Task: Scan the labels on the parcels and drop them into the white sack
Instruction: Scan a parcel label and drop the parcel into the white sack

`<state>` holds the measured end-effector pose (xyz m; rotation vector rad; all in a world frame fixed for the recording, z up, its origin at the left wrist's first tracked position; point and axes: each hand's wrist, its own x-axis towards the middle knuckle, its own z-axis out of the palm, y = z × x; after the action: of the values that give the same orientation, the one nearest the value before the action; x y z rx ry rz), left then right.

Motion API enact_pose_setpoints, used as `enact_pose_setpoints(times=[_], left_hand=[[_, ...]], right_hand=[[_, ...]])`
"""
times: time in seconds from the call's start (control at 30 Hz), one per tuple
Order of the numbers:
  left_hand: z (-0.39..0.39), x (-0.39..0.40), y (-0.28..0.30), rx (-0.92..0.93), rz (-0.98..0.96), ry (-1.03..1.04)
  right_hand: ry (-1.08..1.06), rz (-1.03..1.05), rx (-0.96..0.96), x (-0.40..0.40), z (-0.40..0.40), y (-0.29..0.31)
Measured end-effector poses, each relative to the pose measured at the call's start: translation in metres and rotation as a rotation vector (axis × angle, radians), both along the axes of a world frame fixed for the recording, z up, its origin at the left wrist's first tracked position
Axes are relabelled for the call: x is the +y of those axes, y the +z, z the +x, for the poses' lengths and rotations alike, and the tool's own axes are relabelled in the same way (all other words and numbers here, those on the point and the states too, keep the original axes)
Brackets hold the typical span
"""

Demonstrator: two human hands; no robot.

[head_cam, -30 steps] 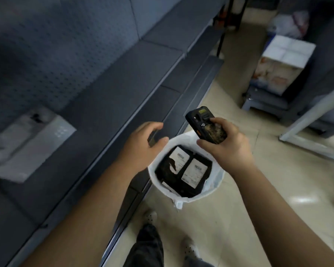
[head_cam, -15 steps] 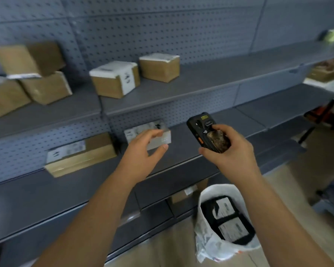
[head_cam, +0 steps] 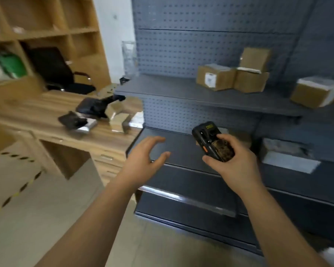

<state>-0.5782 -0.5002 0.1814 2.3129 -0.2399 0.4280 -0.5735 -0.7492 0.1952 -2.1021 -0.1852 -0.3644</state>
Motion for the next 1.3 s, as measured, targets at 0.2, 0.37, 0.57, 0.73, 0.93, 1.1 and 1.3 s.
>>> enact_pose_setpoints(times=[0.2, 0.37, 0.57, 0.73, 0.93, 1.1, 1.3], left_hand=[[-0.058, 0.144, 0.011, -0.003, -0.009, 0.299], [-0.096, 0.236, 0.008, 0.042, -0.005, 0.530], [-0.101, 0.340, 0.002, 0.096, 0.002, 0.742], [-0.075, 0.415, 0.018, 0.097, 0.011, 0.867], [-0.058, 0.490, 0.027, 0.103, -0.014, 1.003], [-0.043, 0.548, 0.020, 0.112, -0.036, 1.038], [0.012, 0.641, 0.000, 0.111, -0.054, 0.953]], right_hand=[[0.314, -0.050, -0.012, 0.161, 0.017, 0.005], [0.522, -0.025, 0.003, 0.280, 0.035, 0.001], [0.694, 0.000, -0.010, 0.410, 0.069, -0.012], [0.817, 0.058, -0.068, 0.511, 0.111, -0.009], [0.974, 0.044, -0.096, 0.620, 0.147, -0.003], [0.994, 0.043, -0.067, 0.689, 0.171, -0.010], [0.890, 0.005, -0.003, 0.755, 0.215, -0.023]])
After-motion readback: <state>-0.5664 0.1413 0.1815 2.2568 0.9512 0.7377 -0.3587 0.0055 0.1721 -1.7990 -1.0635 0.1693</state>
